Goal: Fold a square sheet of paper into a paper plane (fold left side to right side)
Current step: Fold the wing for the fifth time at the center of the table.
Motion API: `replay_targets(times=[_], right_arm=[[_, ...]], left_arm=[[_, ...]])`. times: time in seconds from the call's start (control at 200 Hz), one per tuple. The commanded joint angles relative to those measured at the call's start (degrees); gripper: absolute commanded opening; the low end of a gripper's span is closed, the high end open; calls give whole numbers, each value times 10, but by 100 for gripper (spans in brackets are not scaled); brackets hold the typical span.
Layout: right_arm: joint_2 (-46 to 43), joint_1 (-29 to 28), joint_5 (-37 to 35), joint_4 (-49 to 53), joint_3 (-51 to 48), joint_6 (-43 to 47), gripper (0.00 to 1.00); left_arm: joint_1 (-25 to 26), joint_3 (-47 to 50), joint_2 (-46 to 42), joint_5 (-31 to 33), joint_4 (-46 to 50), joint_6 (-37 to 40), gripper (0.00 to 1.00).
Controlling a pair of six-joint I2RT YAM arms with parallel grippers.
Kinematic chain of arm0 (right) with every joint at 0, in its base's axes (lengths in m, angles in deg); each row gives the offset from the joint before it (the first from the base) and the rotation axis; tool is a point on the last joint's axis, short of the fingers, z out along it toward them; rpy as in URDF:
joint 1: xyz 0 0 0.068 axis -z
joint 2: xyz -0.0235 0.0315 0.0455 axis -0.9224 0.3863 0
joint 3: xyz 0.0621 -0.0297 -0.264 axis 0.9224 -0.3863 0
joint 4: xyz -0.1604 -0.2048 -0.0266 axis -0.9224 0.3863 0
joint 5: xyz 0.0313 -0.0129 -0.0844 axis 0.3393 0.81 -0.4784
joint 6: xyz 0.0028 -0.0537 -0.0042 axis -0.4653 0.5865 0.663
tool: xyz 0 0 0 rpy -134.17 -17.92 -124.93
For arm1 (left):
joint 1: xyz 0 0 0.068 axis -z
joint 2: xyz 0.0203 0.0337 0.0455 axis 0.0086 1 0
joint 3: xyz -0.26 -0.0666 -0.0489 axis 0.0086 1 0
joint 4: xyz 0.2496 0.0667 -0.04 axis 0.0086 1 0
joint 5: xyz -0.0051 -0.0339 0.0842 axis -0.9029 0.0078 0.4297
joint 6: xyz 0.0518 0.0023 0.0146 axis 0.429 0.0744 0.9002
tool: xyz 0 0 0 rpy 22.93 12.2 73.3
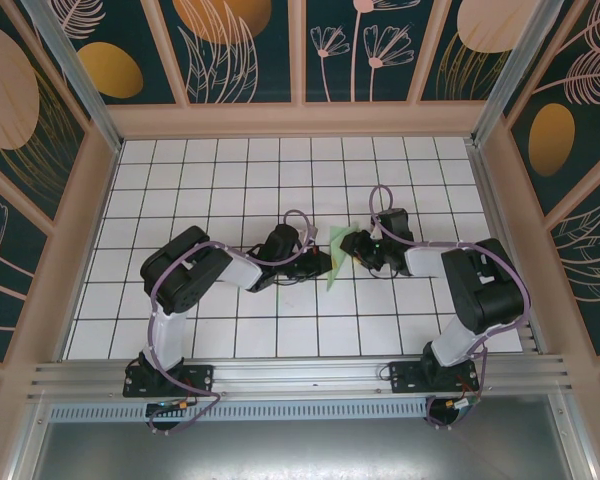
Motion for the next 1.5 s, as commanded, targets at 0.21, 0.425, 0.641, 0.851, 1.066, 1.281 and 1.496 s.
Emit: replay_targets(times=[0.21, 0.425, 0.641, 0.851, 1.066, 1.281, 1.496], right_arm=[[-47, 35, 16, -36, 2, 37, 65], [-14, 34, 21, -35, 33, 18, 70], [23, 28, 16, -21, 59, 21, 70], [42, 25, 20, -26, 71, 20, 70], [60, 16, 18, -20, 86, 21, 70], [80, 13, -4, 25, 105, 29, 70], [108, 7, -32, 96, 134, 55, 70]], left_arm=[[-4, -10, -2, 0, -4, 18, 0], [-5, -12, 1, -3, -3, 15, 0], [-5, -13, 0, -3, 3, 15, 0], [-5, -14, -1, -5, 6, 15, 0], [-4, -15, 0, -7, 7, 14, 0], [-4, -16, -3, -6, 15, 18, 0], [-6, -32, -11, 3, 72, 52, 0]])
